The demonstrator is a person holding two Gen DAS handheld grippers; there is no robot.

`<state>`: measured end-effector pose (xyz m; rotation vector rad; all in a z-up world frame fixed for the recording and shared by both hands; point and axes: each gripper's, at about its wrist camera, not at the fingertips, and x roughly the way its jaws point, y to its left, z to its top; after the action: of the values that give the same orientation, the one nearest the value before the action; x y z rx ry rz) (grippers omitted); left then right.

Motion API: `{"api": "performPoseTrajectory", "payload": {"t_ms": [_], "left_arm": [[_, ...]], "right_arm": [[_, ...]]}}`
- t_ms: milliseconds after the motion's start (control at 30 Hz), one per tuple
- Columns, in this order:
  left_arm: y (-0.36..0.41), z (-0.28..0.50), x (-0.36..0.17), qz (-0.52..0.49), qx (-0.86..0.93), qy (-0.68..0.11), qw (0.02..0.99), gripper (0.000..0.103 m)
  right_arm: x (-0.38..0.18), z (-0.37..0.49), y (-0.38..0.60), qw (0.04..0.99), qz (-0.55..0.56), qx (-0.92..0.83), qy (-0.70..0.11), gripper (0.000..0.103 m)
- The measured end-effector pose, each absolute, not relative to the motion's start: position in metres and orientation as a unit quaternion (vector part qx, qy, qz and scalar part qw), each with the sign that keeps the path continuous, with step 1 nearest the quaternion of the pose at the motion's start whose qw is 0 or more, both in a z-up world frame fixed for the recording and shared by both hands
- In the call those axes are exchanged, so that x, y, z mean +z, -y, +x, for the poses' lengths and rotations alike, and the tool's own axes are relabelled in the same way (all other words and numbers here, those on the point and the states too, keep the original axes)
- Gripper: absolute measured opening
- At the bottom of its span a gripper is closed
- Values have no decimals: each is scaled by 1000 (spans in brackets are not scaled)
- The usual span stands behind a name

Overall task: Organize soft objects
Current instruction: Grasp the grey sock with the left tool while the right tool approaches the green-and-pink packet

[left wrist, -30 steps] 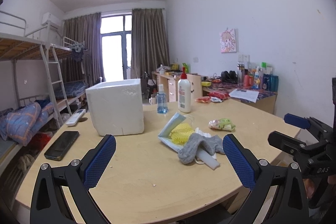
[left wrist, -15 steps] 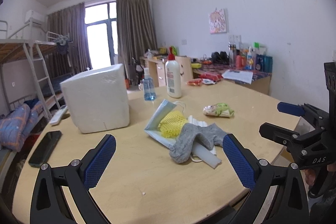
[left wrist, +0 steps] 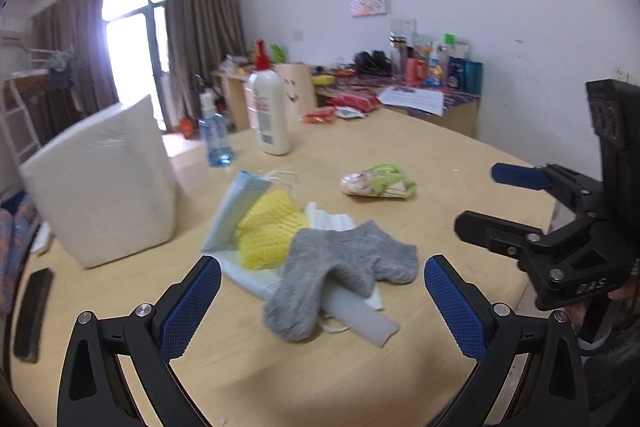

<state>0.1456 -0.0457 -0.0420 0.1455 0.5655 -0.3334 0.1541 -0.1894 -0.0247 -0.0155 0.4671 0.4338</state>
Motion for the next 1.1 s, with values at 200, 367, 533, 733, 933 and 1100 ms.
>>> {"api": "performPoseTrajectory", "payload": {"t_ms": [200,367,533,733,933,1100], "left_arm": [[49,177,-52,77,-161,-312,933,97],[52,195,-63,63,-180,-347,918,82],[56,203,-72,68,-194,-370,906,67],[53,211,-78,63,-189,-387,900,59],[53,212,-79,59,-194,-385,900,47],[48,215,-79,40,-216,-389,895,34]], "right_arm": [[-31,173,199,945,-1,203,-256,103],[-33,190,201,942,-3,200,-271,103],[-38,210,203,934,6,197,-298,103],[-35,225,202,931,-3,200,-307,103],[-41,250,198,919,1,205,-337,103],[-40,264,190,914,-16,205,-349,103]]}}
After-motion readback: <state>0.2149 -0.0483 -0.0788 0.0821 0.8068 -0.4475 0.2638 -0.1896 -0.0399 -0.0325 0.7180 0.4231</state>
